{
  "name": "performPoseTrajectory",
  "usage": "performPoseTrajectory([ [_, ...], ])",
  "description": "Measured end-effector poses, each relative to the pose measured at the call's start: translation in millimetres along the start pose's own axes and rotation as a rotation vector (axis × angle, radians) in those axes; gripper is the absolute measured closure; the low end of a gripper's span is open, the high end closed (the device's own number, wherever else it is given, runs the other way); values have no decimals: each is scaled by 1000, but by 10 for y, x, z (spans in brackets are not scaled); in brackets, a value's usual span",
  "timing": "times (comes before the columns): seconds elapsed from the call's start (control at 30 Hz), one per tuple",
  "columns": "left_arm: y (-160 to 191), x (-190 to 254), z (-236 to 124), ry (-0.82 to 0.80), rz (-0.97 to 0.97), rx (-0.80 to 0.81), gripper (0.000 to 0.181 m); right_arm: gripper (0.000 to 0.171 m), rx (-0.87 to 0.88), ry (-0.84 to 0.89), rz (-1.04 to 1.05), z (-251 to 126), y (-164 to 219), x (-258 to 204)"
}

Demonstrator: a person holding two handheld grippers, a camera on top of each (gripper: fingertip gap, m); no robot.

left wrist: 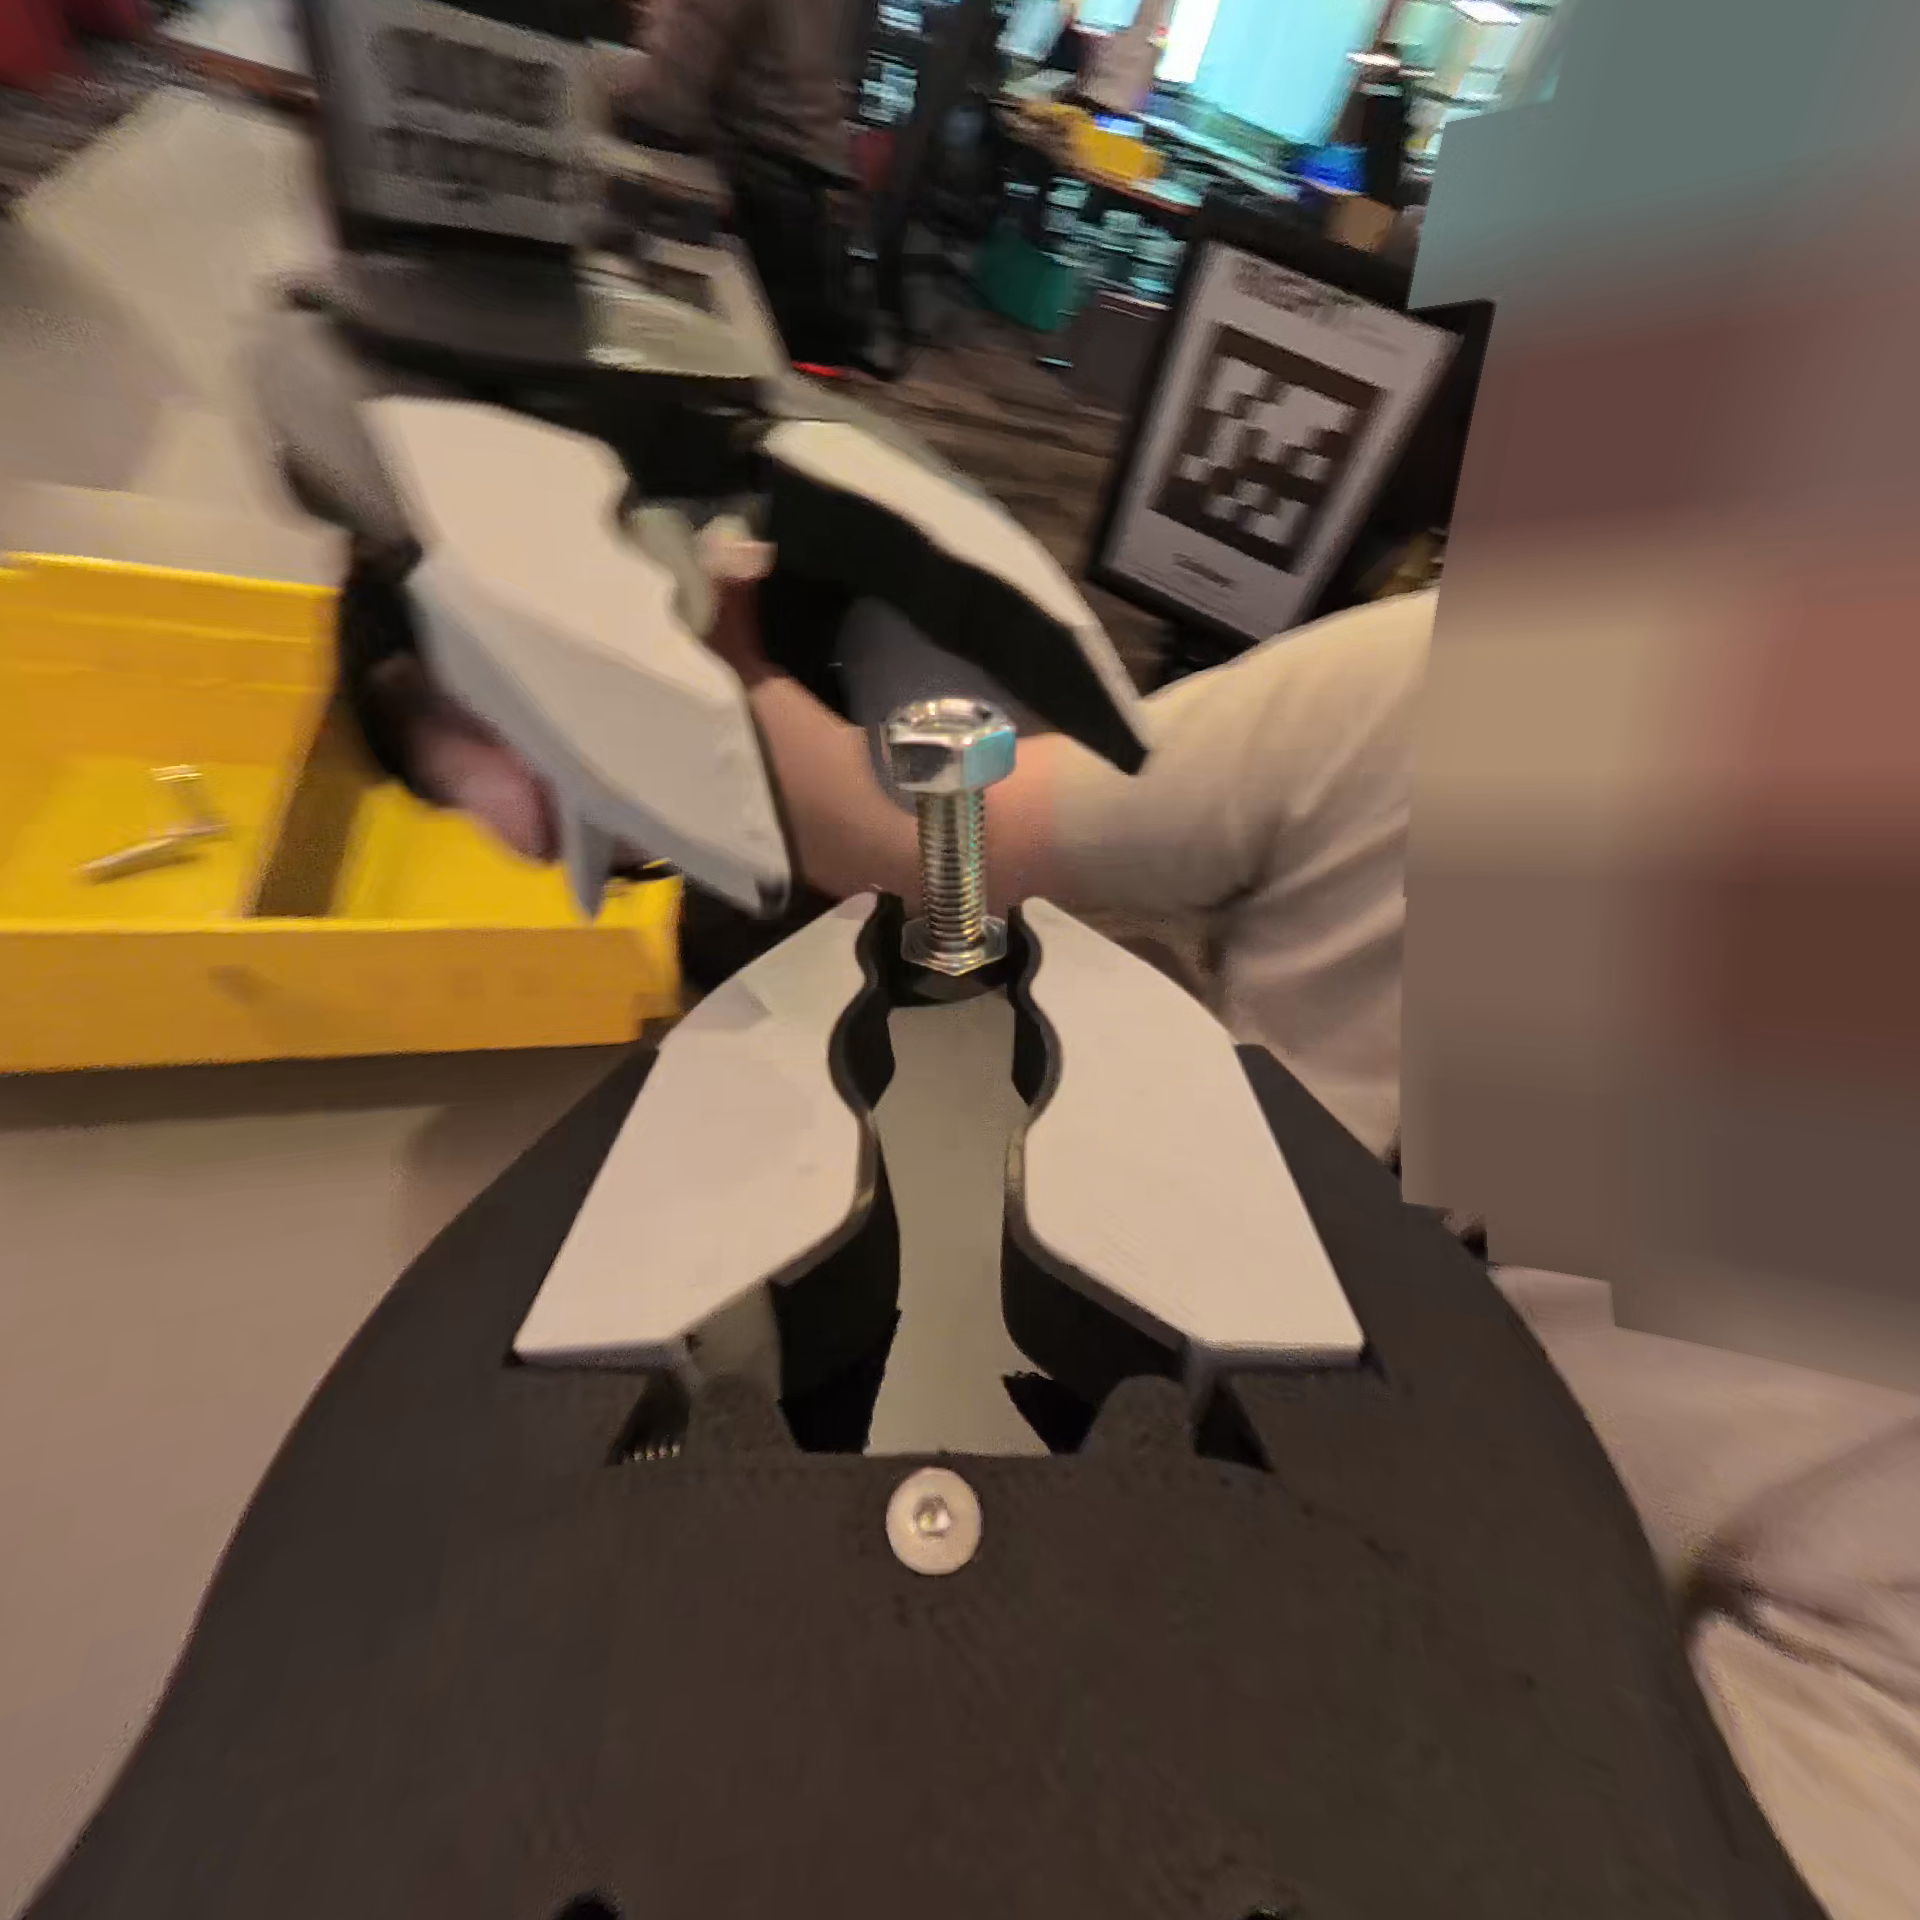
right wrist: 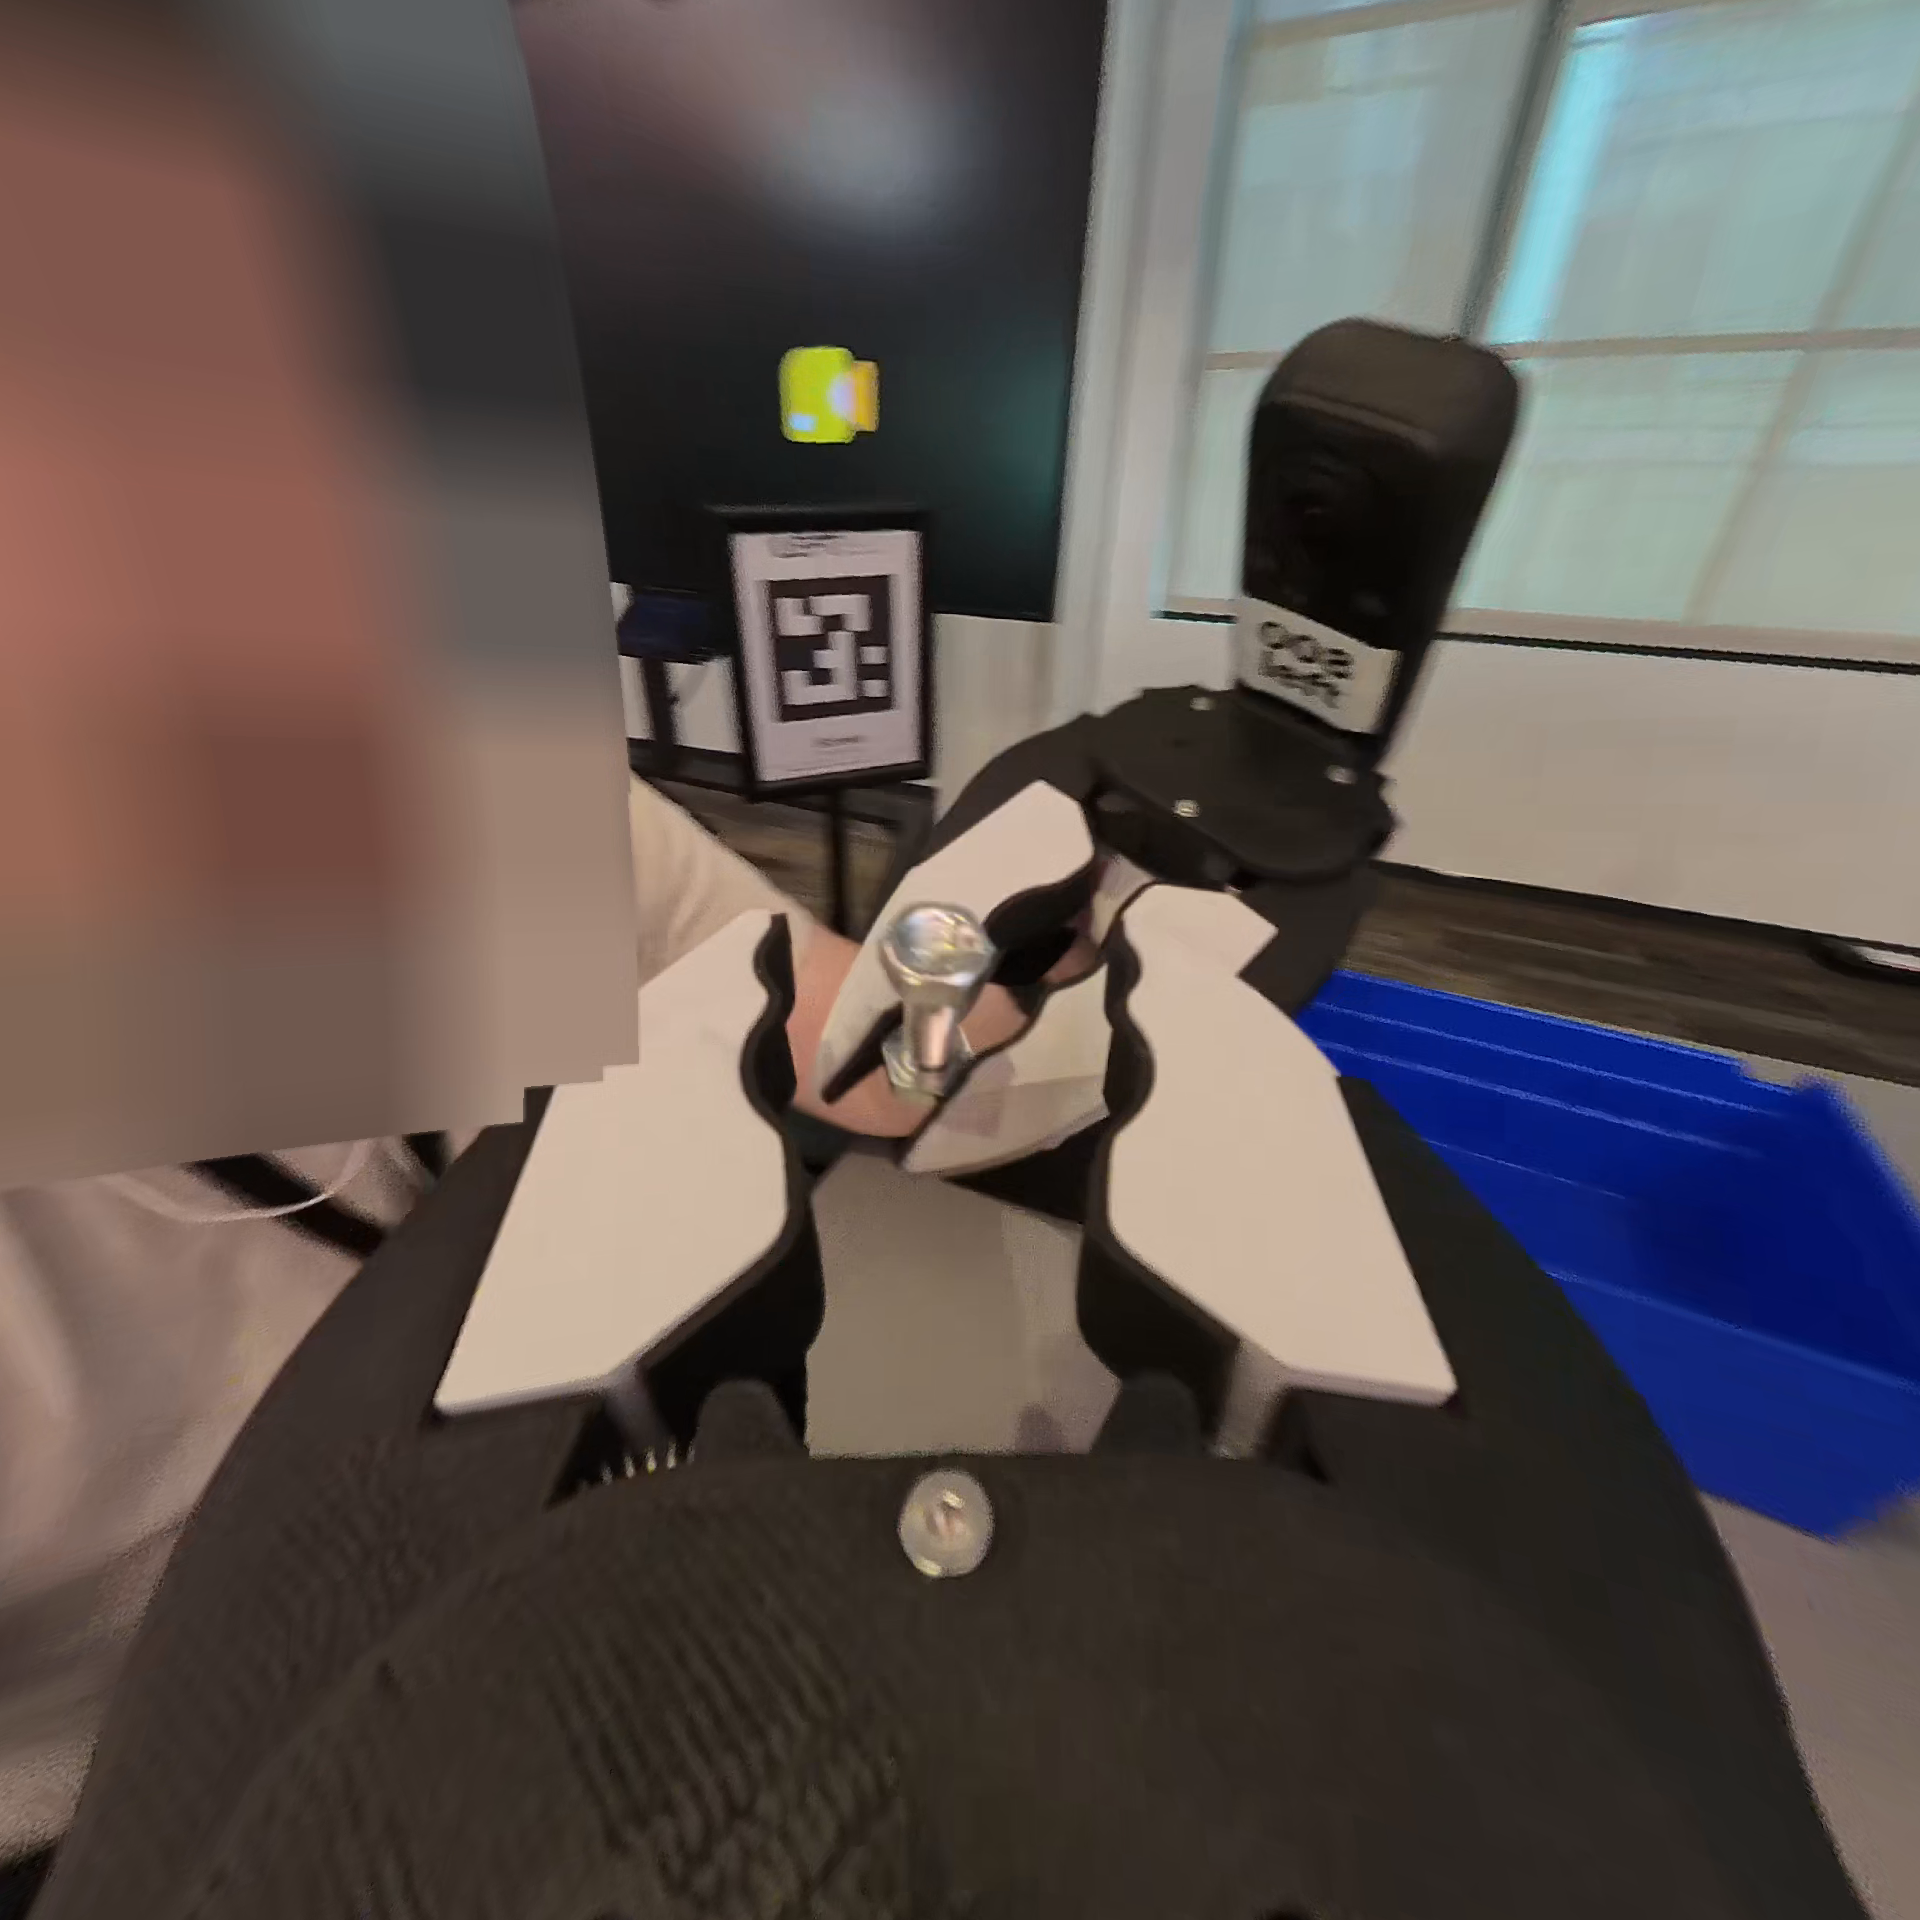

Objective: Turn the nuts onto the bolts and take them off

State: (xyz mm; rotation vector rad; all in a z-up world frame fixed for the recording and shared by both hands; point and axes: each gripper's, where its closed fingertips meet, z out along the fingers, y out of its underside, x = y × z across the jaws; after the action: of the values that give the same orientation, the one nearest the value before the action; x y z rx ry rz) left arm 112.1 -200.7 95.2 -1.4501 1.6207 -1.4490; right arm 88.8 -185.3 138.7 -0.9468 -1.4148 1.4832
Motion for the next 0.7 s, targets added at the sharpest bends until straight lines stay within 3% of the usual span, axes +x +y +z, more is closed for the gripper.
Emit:
performPoseTrajectory([
  [0.1,-96,-339,-200,-276,30,47,163,114,-1,307,-63,-127,-140,340],
  [0.2,-190,-536,-367,-466,80,96,163,122,-2,565,0,-301,-168,645],
  [0.4,-192,-663,-418,-604,127,79,163,129,-2,629,130,-297,-62,739],
  [0.47,-177,-674,-410,-618,131,65,163,151,-17,591,117,-262,-54,691],
  [0.57,-157,-549,-328,-513,128,53,163,150,-44,476,124,-212,-43,572],
  [0.7,-167,-42,-127,-105,40,92,163,151,-8,115,128,-63,-116,101],
])
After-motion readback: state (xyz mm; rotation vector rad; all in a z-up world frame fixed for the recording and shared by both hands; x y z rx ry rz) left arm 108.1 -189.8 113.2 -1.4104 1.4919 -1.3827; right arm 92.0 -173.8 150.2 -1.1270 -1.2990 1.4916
